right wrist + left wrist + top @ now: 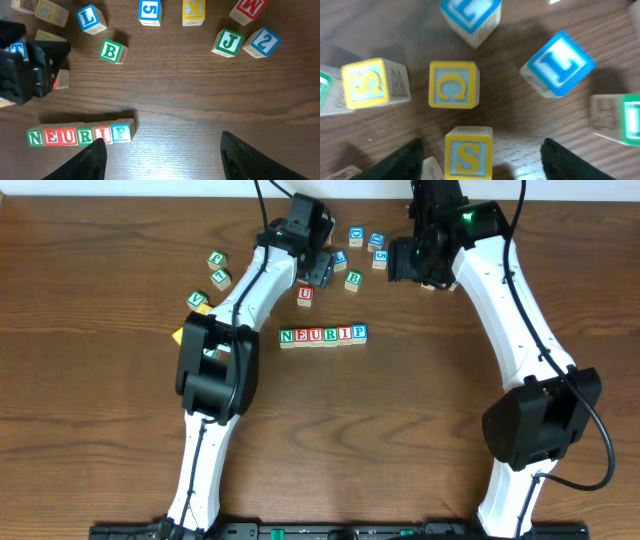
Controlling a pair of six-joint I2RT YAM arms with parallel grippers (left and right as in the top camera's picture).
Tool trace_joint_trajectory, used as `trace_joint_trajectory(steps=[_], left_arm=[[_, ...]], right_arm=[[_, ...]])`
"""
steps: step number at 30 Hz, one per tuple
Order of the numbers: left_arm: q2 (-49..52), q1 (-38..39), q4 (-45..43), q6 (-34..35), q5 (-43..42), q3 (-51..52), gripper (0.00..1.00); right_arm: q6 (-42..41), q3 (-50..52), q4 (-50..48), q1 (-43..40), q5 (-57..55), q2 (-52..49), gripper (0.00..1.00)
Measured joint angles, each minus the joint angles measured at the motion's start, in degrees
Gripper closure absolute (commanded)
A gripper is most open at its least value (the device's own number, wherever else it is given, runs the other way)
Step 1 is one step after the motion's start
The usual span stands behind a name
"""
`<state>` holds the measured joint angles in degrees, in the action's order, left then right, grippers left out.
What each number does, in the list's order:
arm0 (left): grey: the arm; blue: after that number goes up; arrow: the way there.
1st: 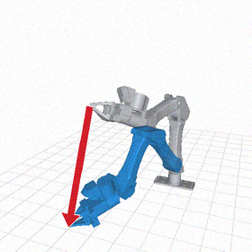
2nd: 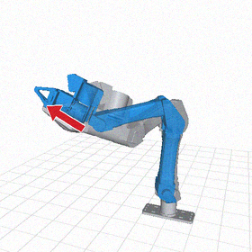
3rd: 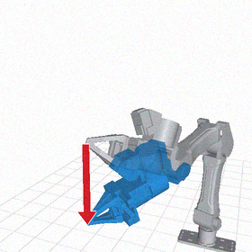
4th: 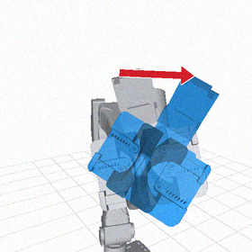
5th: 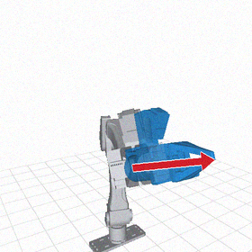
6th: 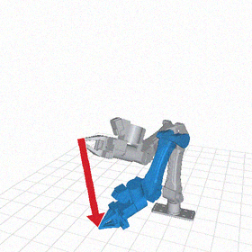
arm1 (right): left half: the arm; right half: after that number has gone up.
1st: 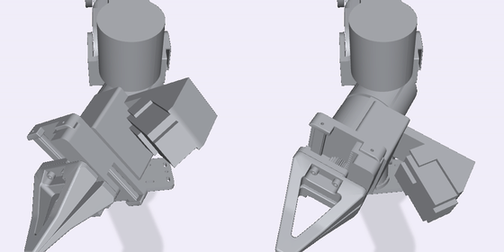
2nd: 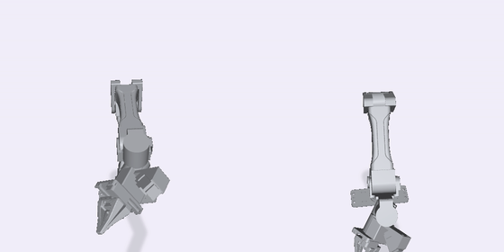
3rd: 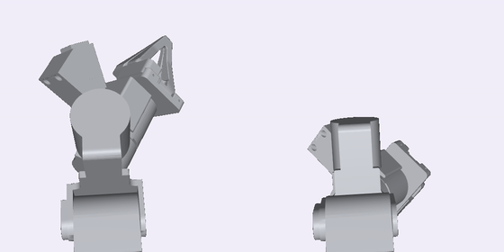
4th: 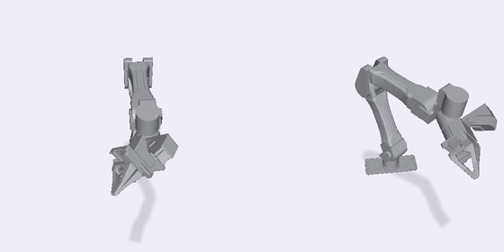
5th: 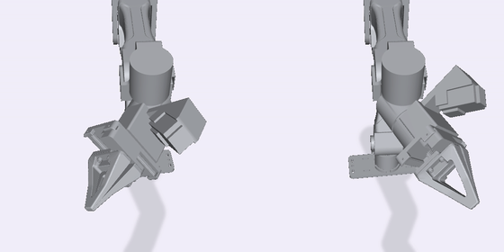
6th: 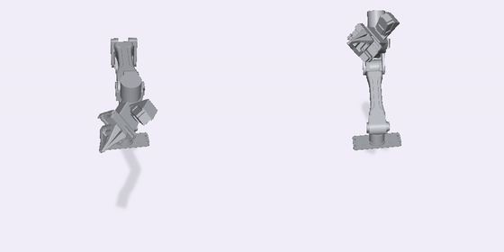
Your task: Spell out NEURIPS
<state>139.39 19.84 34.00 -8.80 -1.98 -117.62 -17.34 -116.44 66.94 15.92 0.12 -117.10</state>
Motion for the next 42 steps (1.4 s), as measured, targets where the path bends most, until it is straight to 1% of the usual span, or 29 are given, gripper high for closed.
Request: trace_joint_trajectory(steps=[5, 6, 9, 13, 23, 28, 34, 42], left_arm=[[1.8, 0.0, 0.0, -0.1, 0.9, 0.0, 0.43], [1.8, 0.0, 0.0, 0.0, 0.9, 0.0, 0.48], [1.8, 0.0, 0.0, -0.1, 1.0, 0.0, 0.56], [1.8, 0.0, 0.0, 0.0, 1.1, 0.0, 0.64], [1.8, 0.0, 0.0, 0.0, 1.1, 0.0, 0.65], [1.7, 0.0, 0.0, 0.3, 1.1, 0.0, 0.65], [-0.4, 0.0, 0.6, 4.4, 1.1, 0.0, 0.66], [-9.9, 1.5, 4.7, 10.0, 1.1, 0.0, 0.65]], right_arm=[[0.0, 0.0, 0.1, 0.0, -0.4, 0.0, 0.32], [0.0, 0.0, 0.1, 0.0, -0.4, 0.0, 0.32], [0.0, 0.0, 0.1, 0.0, -0.6, 0.0, 0.32], [0.0, 0.0, 0.1, 0.0, -0.7, 0.0, 0.32], [0.0, 0.0, 0.1, 0.0, -1.0, 0.0, 0.31], [0.0, 0.0, -0.1, 0.0, -1.0, 0.0, 0.29], [0.0, 0.0, -1.4, -0.2, -1.2, 0.0, 0.29], [0.0, 0.0, -3.2, -4.5, -1.2, 0.0, 0.28]])
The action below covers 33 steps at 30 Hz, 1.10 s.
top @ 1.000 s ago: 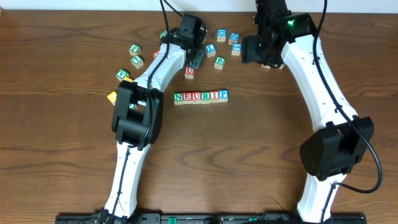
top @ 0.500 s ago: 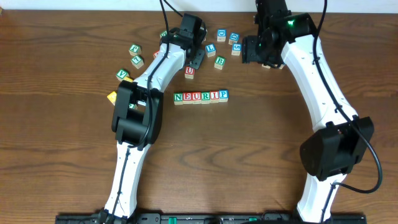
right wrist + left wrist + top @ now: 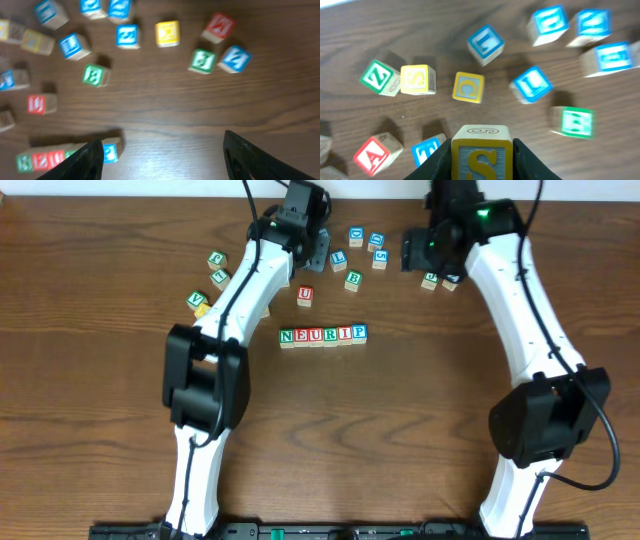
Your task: Spell out NEURIPS
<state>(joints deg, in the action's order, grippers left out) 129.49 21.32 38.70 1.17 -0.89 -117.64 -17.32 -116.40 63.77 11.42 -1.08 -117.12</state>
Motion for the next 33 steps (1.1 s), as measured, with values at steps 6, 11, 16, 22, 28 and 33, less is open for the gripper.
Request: trace_joint_trajectory(steps=[6, 11, 16, 22, 28, 33], left_arm=[[-2.9, 4.9, 5.3, 5.3, 0.0, 0.0, 0.65], [-2.8, 10.5, 8.7, 10.1, 0.0, 0.0, 0.66], [-2.8, 15.4, 9.9, 14.6, 0.0, 0.0, 0.65], [-2.8, 19.4, 8.7, 17.5, 0.0, 0.0, 0.65], [-2.8, 18.9, 8.6, 18.4, 1.7, 0.0, 0.64], [-3.5, 14.8, 10.9, 18.4, 2.7, 0.0, 0.64]], right_arm=[[0.0, 0.0, -0.2, -6.1, 0.0, 0.0, 0.28], [0.0, 0.0, -0.1, -10.0, -0.1, 0.0, 0.27], [0.0, 0.0, 0.7, -12.5, -0.2, 0.0, 0.27], [0.0, 0.0, 1.7, -13.1, -0.2, 0.0, 0.26], [1.4, 0.0, 2.3, -13.1, 3.1, 0.0, 0.27], [2.5, 0.0, 2.7, -11.0, 5.7, 0.0, 0.27]])
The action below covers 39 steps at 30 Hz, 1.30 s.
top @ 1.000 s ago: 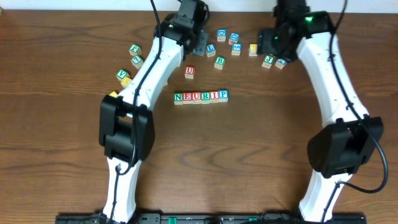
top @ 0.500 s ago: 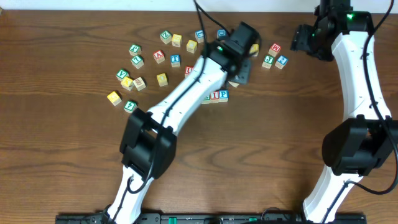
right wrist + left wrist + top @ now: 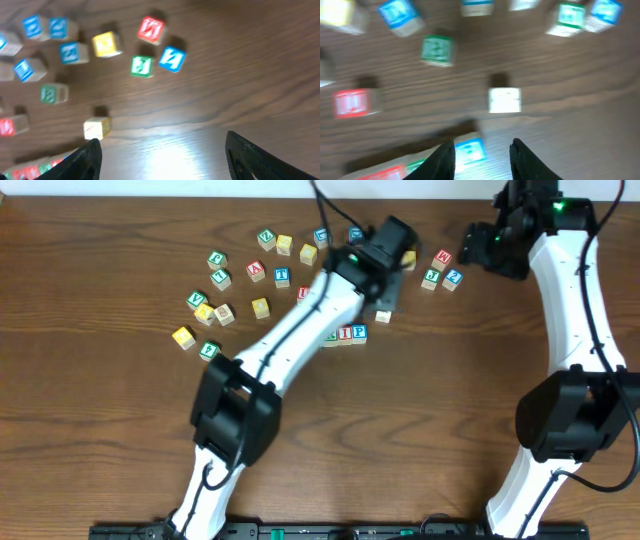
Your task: Spell out NEURIPS
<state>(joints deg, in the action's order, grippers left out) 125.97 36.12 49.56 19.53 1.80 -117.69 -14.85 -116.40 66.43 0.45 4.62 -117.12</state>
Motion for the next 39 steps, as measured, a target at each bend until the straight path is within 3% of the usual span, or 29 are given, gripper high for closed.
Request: trace_joint_trajectory(steps=[3, 5, 6, 8, 18, 31, 39], left_arm=[[-2.9, -4.8, 2.7, 0.0, 0.2, 0.0, 0.64], [-5.9, -8.3, 4.3, 0.0, 0.3, 0.0, 0.64], [-7.9, -10.6, 4.9, -0.1, 0.5, 0.0, 0.64], [-11.7, -14.6, 6.6, -0.5, 0.8, 0.0, 0.64], [-16.0, -27.6, 11.0, -1.4, 1.6, -0.5, 0.64], [-15.8, -29.6, 11.5, -1.5, 1.6, -0.5, 0.63], [-15.8, -29.6, 11.5, -1.5, 1.6, -0.5, 0.63]], right_arm=[[0.2, 0.2, 0.0, 2.2, 0.7, 0.0, 0.28], [0.3, 0.6, 0.0, 4.2, 1.0, 0.0, 0.38], [0.1, 1.2, -0.2, 5.5, 1.2, 0.0, 0.53], [0.0, 2.2, -0.7, 7.6, 1.3, 0.0, 0.67], [-4.1, 11.1, -10.6, 16.2, 1.8, 0.0, 0.98], [-7.9, 23.3, -24.5, 18.6, 0.5, -0.2, 0.99], [-8.6, 24.8, -28.5, 18.6, -0.6, -0.7, 0.99]])
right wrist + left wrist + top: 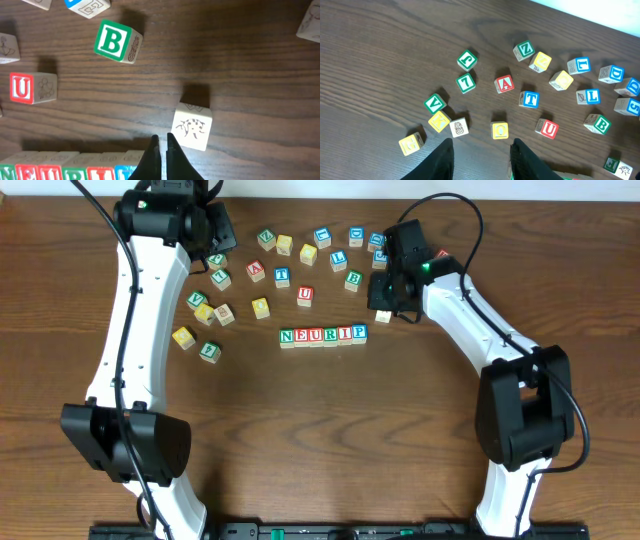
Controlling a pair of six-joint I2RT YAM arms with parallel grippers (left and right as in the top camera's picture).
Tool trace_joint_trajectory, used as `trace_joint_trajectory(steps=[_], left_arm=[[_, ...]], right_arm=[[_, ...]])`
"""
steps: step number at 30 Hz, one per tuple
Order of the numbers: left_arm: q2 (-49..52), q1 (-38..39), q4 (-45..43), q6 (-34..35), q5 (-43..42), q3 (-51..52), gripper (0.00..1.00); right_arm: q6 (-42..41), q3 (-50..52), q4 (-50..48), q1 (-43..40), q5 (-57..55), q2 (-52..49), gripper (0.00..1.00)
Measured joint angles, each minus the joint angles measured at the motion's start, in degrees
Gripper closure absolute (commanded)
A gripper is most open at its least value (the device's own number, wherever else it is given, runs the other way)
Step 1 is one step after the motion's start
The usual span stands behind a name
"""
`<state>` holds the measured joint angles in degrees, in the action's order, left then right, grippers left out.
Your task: Spell out NEURIPS
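Observation:
The row NEURIP (pixel 323 335) lies mid-table; its tops show along the bottom edge of the right wrist view as the row (pixel 70 172). A cream block (pixel 192 126) with a spotted animal drawing on top sits just behind the row's right end, also the cream block (pixel 382 315); no S shows on it. My right gripper (pixel 162 139) is shut and empty, its tips just left of that block, right gripper (pixel 385 298). My left gripper (pixel 482 144) hangs open and empty high over the back-left blocks, left gripper (pixel 212 235).
Loose letter blocks are scattered along the back: green B (pixel 114 41), red U (pixel 30 87), red A (pixel 504 84), blue T (pixel 528 99), yellow blocks (pixel 439 121), green V (pixel 434 103). The table's back edge (pixel 600 20) runs close behind them.
The left arm has gone from over the row's right end to the back-left corner, still open. The right arm has come from the back right down beside the cream block, its jaws now shut.
My left gripper stood open around a yellow S block among the back blocks, then held it lifted. Later a cream block lay behind the P and the left jaws were empty above it. Now the left arm is away and the shut right gripper is beside that block.

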<state>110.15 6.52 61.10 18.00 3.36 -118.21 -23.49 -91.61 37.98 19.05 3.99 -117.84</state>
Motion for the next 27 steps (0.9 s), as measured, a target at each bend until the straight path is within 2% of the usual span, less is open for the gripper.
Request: trace_joint_trajectory(steps=[12, 27], left_arm=[[0.0, 0.0, 0.0, 0.0, 0.0, 0.0, 0.63], [0.0, 0.0, 0.0, 0.0, 0.0, 0.0, 0.63]], right_arm=[[-0.2, 0.3, -2.4, 0.0, -0.4, -4.4, 0.99], [-0.5, 0.2, -3.2, 0.2, 0.0, -5.1, 0.99]])
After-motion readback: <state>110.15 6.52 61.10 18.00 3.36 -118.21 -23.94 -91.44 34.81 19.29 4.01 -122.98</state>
